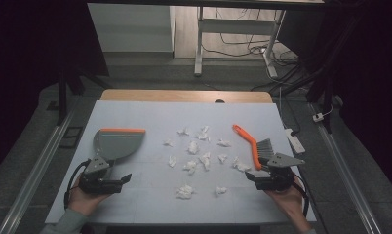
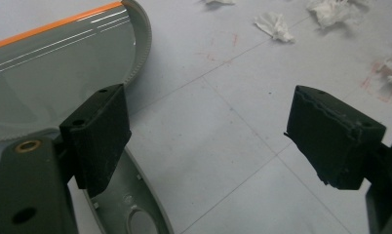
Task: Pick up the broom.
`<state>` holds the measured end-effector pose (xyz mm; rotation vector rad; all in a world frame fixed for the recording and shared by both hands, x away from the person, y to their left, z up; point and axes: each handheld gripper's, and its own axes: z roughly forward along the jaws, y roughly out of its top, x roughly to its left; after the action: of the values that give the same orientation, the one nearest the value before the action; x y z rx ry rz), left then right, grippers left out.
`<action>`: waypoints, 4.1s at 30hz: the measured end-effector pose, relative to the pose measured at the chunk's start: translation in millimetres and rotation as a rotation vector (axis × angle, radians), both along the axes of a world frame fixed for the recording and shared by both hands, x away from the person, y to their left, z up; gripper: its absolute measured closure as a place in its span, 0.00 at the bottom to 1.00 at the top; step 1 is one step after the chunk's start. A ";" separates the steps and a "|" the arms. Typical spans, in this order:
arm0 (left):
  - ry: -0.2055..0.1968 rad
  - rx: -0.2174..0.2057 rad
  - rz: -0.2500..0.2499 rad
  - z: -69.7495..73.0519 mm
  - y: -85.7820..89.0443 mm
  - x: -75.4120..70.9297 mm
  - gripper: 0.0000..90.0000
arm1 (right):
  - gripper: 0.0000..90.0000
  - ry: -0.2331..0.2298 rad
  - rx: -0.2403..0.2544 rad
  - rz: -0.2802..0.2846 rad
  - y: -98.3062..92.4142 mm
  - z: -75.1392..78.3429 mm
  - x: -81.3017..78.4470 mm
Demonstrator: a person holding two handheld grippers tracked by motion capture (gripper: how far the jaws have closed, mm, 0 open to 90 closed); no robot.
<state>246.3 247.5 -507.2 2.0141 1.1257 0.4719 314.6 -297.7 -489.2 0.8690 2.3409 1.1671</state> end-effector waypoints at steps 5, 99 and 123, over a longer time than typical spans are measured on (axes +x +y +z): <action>-0.007 0.005 0.000 0.0 -0.6 -0.3 0.18 | 0.26 0.010 -0.009 -0.001 0.9 -0.8 -0.4; -0.022 0.048 -0.023 -4.2 -6.8 2.5 0.19 | 0.78 0.429 -0.375 -0.215 25.5 9.9 174.6; -0.063 -0.052 -0.055 18.6 -37.4 17.3 0.23 | 0.78 0.233 0.116 -0.148 23.1 91.8 135.0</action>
<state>263.6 210.1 -488.6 1.9665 1.0320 0.4698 449.6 -274.5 -397.5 1.2578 2.3562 1.2048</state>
